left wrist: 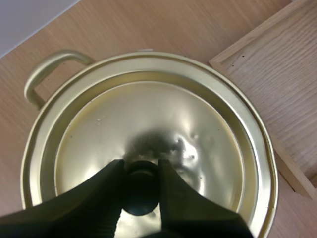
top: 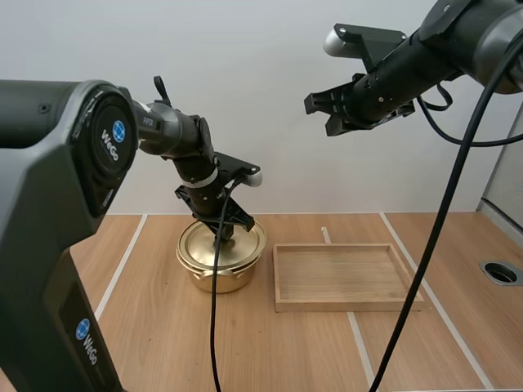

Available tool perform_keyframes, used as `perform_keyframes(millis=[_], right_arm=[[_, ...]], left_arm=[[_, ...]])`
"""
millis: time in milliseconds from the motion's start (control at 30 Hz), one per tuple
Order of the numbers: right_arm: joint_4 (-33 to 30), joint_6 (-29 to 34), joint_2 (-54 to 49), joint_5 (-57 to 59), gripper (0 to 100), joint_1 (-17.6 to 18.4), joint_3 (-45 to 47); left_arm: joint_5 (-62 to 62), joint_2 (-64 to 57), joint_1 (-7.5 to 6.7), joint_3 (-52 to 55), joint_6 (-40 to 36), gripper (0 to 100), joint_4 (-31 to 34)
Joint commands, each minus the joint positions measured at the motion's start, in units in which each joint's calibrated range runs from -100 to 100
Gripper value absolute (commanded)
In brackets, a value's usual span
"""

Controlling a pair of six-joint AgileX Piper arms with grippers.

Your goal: Open the pot, put the grape inside, and close it

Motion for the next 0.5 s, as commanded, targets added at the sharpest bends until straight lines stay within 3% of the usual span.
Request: perform_keyframes(millis=[0, 467], right_arm=[[0.6, 0.0, -0.7, 0.6, 0, -0.1, 0.0], [0.4, 0.0, -0.7, 1.5, 0, -0.1, 0.0]], left_arm=[[-0.1, 2.6, -2.35, -0.9, -5.7, 0, 7.4], [5.4, 2.6, -2.35, -0.9, -6.8, 0, 7.5]])
